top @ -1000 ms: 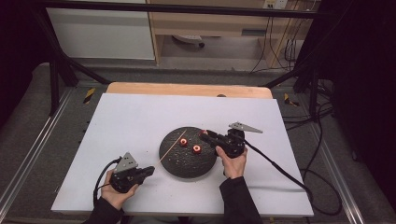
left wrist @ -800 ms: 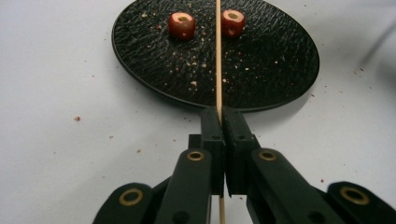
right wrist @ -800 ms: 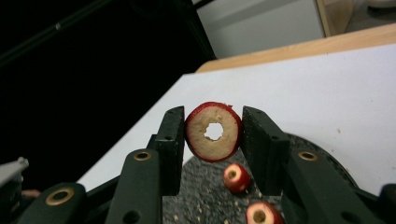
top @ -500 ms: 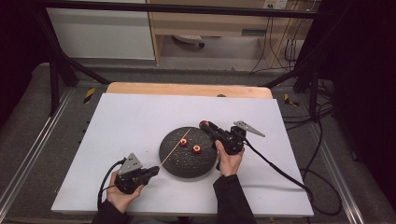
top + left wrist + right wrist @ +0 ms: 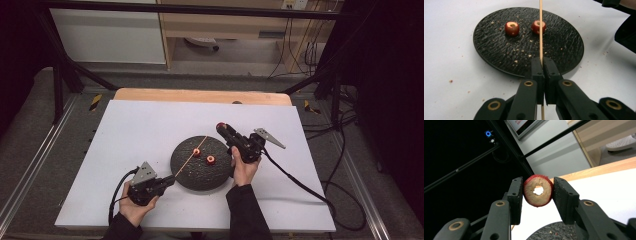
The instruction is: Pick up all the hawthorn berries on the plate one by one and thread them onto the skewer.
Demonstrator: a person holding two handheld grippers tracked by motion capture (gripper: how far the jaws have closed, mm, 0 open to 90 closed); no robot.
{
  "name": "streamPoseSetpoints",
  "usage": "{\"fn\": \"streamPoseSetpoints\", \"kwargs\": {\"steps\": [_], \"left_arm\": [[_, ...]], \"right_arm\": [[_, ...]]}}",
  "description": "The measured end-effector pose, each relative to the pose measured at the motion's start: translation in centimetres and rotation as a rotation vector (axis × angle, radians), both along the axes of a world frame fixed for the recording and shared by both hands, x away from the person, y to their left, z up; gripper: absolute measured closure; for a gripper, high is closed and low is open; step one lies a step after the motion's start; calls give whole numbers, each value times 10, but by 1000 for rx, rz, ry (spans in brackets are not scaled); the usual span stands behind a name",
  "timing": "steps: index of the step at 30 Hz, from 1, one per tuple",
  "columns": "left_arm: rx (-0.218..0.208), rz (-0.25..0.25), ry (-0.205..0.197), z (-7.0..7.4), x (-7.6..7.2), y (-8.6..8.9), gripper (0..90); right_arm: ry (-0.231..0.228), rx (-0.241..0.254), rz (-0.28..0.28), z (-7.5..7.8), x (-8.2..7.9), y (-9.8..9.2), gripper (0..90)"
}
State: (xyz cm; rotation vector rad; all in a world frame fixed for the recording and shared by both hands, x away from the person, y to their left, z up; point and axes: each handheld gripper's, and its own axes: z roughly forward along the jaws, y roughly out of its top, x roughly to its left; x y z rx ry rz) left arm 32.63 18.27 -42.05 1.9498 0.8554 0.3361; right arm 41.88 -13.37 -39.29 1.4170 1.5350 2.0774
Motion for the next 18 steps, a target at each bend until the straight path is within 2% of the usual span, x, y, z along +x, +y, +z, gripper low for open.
{"fn": "streamPoseSetpoints", "kwargs": {"steps": [12, 18], "left_arm": [[-37, -19, -19, 8, 1, -18, 879], [-46, -14, -20, 8, 3, -21, 878]], "right_arm": [[-30, 59, -29, 1, 1, 0, 616], [-41, 77, -35, 2, 0, 1, 616]]}}
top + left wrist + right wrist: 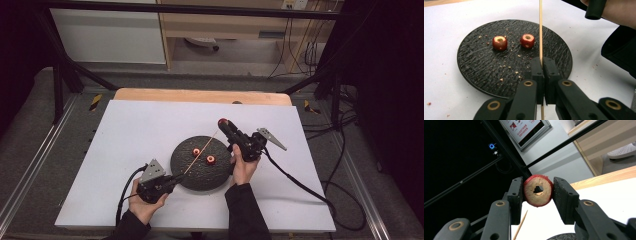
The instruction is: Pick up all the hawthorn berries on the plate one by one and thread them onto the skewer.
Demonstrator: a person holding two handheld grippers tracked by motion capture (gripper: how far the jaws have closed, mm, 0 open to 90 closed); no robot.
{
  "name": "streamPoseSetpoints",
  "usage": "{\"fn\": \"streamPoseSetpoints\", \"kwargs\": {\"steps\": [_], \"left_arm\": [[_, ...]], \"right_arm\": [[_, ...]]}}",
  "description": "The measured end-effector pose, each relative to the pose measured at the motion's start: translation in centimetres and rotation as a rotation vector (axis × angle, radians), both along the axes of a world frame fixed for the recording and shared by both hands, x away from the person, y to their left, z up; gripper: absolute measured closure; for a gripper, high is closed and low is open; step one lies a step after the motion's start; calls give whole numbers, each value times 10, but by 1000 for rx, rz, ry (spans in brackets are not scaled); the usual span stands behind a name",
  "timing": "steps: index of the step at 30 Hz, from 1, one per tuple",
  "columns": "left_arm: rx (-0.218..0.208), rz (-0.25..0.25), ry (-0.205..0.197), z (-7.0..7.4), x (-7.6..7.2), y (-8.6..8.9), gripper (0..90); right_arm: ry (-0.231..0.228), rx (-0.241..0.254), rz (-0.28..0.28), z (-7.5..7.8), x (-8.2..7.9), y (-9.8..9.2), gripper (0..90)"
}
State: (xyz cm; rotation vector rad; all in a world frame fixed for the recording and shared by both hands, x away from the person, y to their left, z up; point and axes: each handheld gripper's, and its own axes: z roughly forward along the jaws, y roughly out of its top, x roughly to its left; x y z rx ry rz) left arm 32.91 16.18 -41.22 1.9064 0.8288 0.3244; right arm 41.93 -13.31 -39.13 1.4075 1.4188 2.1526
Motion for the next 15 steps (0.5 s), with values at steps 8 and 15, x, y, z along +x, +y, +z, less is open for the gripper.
{"fn": "streamPoseSetpoints", "kwargs": {"steps": [8, 15], "left_arm": [[-7, -2, 3, 1, 1, -4, 878], [-19, 6, 9, 0, 3, -7, 878]], "right_arm": [[-10, 0, -3, -2, -1, 1, 616], [-12, -1, 1, -3, -1, 3, 616]]}}
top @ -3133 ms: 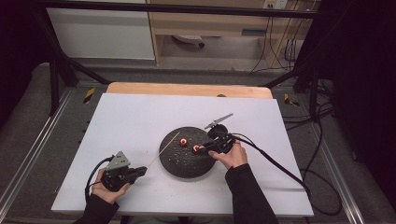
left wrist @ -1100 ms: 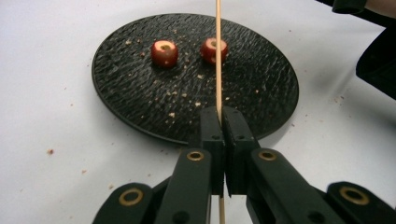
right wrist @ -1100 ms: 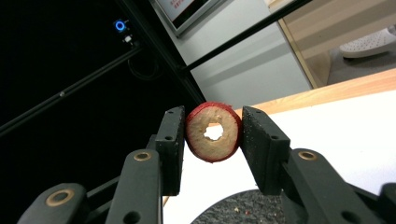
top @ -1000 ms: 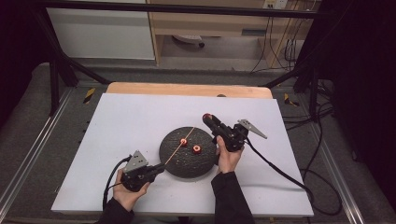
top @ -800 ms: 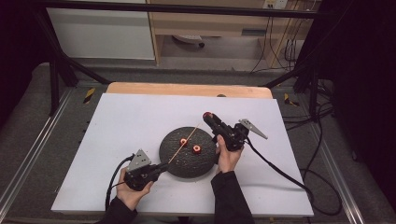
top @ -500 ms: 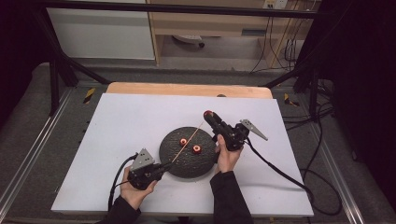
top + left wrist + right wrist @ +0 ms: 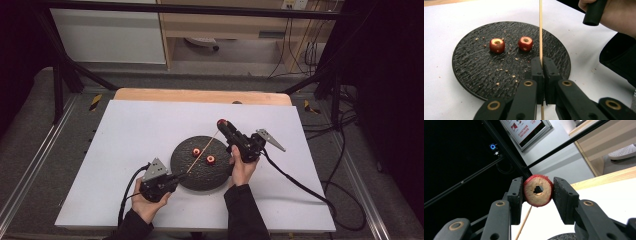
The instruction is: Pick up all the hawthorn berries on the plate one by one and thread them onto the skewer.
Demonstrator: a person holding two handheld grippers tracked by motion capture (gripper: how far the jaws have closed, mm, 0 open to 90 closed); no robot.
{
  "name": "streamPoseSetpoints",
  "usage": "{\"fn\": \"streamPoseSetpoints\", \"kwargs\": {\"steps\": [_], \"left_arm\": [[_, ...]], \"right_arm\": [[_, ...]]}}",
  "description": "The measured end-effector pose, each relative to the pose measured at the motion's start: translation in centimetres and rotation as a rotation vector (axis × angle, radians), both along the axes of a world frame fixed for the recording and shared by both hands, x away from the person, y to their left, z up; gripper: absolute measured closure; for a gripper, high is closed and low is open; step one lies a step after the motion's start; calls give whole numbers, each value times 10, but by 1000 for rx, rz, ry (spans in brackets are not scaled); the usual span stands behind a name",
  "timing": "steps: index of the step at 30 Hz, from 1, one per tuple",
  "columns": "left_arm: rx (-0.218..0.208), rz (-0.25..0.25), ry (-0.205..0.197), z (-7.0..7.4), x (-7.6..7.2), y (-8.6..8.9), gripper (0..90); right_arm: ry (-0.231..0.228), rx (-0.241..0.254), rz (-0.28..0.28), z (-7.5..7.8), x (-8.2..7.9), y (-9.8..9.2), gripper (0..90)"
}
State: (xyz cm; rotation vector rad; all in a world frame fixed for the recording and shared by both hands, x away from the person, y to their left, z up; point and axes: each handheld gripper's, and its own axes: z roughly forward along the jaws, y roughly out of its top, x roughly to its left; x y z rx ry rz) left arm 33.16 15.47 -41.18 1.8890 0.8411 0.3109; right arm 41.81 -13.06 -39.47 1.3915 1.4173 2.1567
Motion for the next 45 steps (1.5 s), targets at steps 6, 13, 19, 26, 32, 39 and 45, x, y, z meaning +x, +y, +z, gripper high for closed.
{"fn": "streamPoseSetpoints", "kwargs": {"steps": [6, 13, 19, 26, 32, 39, 45], "left_arm": [[-18, 9, 6, 1, 1, -6, 879], [-31, 20, 4, 2, 4, -12, 879], [-45, 34, -5, 4, 4, -17, 880], [-64, 41, -1, 7, 11, -23, 880], [-64, 42, 1, 16, 21, -31, 880], [-54, 40, -1, 21, 32, -38, 880], [-49, 34, 5, 21, 39, -43, 880]], "right_arm": [[1, 5, 5, -2, -1, 2, 617], [-5, 12, 9, -1, -2, 1, 617], [1, 14, 24, -2, -5, 3, 618], [14, 5, 45, -4, -9, 5, 618], [24, -23, 74, -10, -14, 9, 619], [40, -50, 118, -15, -21, 13, 618], [58, -89, 147, -21, -27, 17, 618]]}}
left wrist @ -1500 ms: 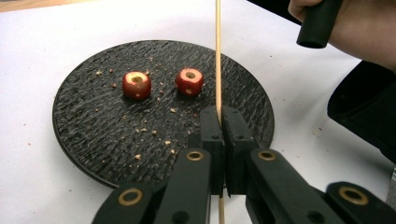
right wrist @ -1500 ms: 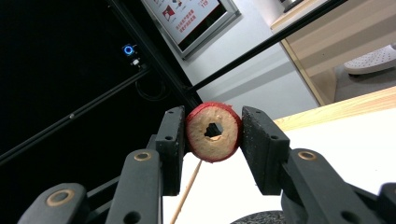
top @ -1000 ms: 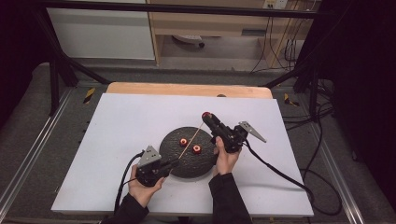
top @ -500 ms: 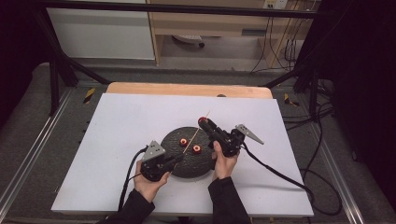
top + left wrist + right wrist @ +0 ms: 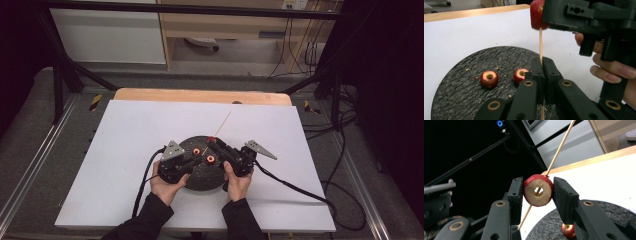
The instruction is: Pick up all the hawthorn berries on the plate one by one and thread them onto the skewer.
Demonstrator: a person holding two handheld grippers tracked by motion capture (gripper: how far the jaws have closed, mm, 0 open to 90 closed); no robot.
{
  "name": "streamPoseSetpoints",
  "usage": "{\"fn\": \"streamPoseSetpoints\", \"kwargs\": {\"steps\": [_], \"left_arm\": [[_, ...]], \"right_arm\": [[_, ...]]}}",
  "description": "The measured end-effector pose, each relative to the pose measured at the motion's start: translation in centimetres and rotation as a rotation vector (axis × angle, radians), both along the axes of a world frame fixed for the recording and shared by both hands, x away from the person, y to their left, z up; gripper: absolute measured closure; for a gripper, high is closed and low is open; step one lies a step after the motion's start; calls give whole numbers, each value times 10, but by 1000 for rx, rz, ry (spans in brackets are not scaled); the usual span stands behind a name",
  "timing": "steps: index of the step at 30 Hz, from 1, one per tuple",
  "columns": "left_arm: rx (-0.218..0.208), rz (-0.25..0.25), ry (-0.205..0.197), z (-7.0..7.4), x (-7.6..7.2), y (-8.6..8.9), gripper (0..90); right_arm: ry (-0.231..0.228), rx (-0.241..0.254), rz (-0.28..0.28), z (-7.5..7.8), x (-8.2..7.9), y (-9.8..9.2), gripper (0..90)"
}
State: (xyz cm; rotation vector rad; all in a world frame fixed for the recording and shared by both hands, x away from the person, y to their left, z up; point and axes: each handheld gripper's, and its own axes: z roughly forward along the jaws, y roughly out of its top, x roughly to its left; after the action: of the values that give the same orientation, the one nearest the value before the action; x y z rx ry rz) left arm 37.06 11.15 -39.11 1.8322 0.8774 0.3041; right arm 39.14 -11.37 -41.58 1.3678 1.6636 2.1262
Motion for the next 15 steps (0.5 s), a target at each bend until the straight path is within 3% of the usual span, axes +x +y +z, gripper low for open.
{"fn": "streamPoseSetpoints", "kwargs": {"steps": [12, 15], "left_arm": [[15, -18, 1, -4, 2, 2, 880], [20, -18, 0, -5, 1, 4, 879]], "right_arm": [[26, -43, 37, -5, -3, 2, 609], [24, -69, 33, -2, -3, 0, 530]]}}
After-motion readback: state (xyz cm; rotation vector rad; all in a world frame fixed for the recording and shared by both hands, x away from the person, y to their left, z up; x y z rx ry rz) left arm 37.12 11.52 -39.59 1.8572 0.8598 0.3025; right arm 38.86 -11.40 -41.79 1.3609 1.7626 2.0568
